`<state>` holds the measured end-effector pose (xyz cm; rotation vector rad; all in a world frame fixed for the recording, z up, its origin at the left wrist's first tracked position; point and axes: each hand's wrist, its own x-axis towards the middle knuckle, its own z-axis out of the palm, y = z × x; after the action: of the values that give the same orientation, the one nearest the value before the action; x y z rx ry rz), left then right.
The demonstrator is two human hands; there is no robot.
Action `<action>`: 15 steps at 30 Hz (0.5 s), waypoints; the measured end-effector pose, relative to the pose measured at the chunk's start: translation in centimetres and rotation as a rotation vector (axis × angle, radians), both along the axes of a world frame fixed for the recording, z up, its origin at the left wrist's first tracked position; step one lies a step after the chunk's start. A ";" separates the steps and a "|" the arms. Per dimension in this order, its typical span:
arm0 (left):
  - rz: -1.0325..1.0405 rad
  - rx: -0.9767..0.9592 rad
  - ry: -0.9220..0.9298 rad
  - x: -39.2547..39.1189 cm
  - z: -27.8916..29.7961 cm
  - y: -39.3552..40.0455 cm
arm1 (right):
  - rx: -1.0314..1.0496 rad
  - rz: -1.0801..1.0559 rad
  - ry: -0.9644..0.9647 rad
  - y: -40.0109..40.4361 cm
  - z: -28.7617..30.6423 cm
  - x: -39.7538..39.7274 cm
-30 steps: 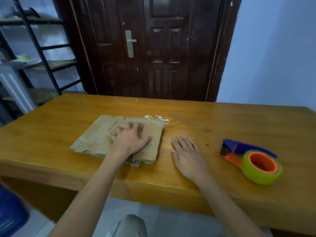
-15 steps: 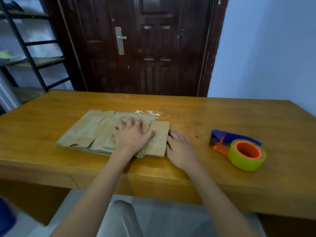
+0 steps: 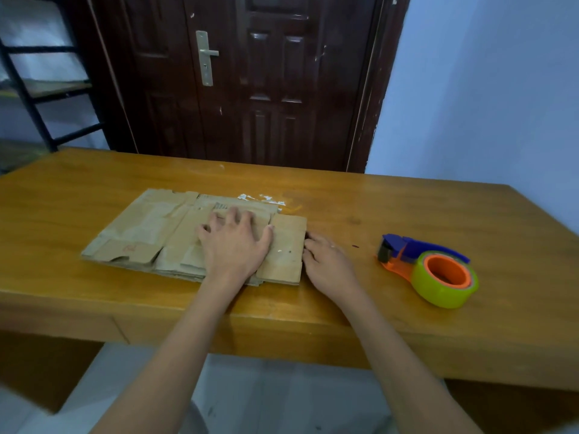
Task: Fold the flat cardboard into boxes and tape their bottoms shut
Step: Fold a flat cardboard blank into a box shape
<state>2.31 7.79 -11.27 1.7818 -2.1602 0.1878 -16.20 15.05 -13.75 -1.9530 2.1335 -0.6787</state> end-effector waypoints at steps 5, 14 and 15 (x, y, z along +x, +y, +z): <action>0.007 -0.009 0.020 0.0 -0.2 -0.1 | 0.018 0.007 -0.028 -0.1 0.0 -0.1; 0.014 0.039 0.060 -0.9 0.4 1.1 | 0.006 -0.116 -0.607 1.2 1.6 -0.3; 0.015 0.059 0.067 -1.5 0.6 1.4 | -0.019 -0.116 -0.649 1.3 1.5 -0.6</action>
<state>0.81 9.19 -10.67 1.8104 -2.1269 0.0669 -16.79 16.35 -12.22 -1.3532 1.8274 -1.1627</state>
